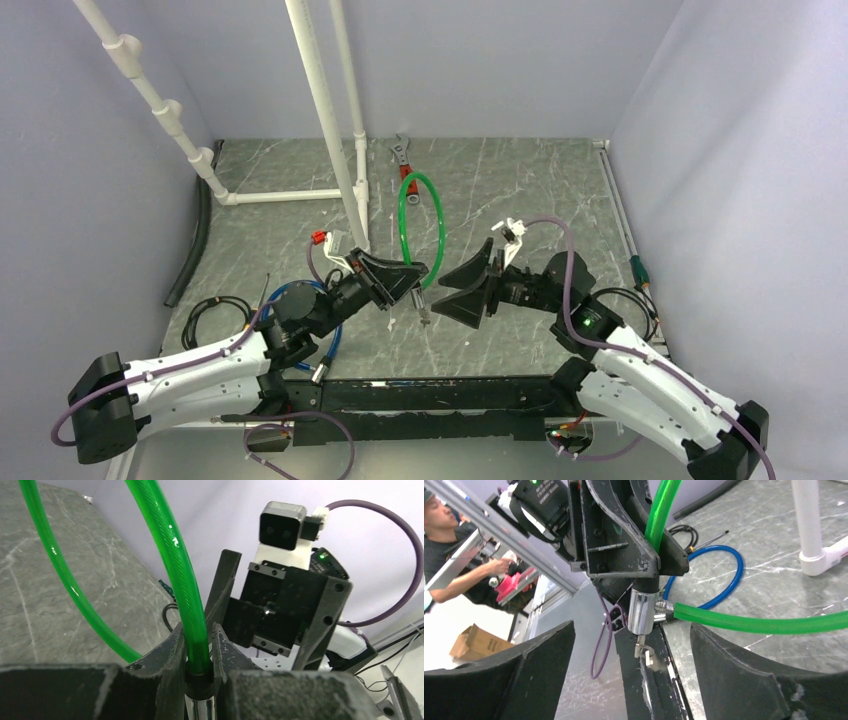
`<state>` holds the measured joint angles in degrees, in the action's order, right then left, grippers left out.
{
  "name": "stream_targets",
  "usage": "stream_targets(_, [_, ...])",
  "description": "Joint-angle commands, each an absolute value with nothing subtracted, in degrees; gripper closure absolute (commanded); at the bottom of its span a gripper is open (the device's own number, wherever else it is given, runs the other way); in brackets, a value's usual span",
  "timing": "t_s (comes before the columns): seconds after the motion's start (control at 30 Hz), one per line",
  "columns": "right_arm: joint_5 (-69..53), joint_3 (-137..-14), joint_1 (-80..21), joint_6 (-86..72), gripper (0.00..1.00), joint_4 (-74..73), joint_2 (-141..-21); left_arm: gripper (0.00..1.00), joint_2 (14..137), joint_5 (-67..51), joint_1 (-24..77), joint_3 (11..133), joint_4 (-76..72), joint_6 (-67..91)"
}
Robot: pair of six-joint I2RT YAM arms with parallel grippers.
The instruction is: Unlock with the key
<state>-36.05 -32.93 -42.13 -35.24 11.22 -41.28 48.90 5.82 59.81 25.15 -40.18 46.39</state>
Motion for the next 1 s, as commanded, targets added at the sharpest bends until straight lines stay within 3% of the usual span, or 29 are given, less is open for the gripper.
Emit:
stream_targets(0.0, [-27.23,-31.08,-42.01,-36.64,0.12,7.22,-36.79,1.0,47.52,4.37,59.86,25.77,-43.78,43.03])
stream_targets(0.2, [-9.78,-24.04,-41.95,-50.8,0.1,2.26,-31.84,1.0,48.56,3.24,59.69,25.8,-45.82,42.89])
stream_targets(0.37, [-5.63,-16.01,-42.01,-66.64,0.05,12.93,-30.77,1.0,50.02,1.69,59.5,25.72,-48.49,43.56])
stream_targets(0.57, [-5.15,-19.27,-42.01,-68.84,0.0,19.64,-37.32,1.0,50.27,0.99,59.24,25.45,-49.42,44.74])
stream_targets(0.8, [-3.77,-19.56,-42.0,-71.11,0.03,26.58,-42.61,1.0,49.97,0.67,59.06,25.35,-50.18,45.33])
stream_targets(0.97, [-2.73,-19.43,-42.01,-72.69,0.12,31.84,-46.51,1.0,50.81,0.53,58.93,24.86,-52.66,46.07])
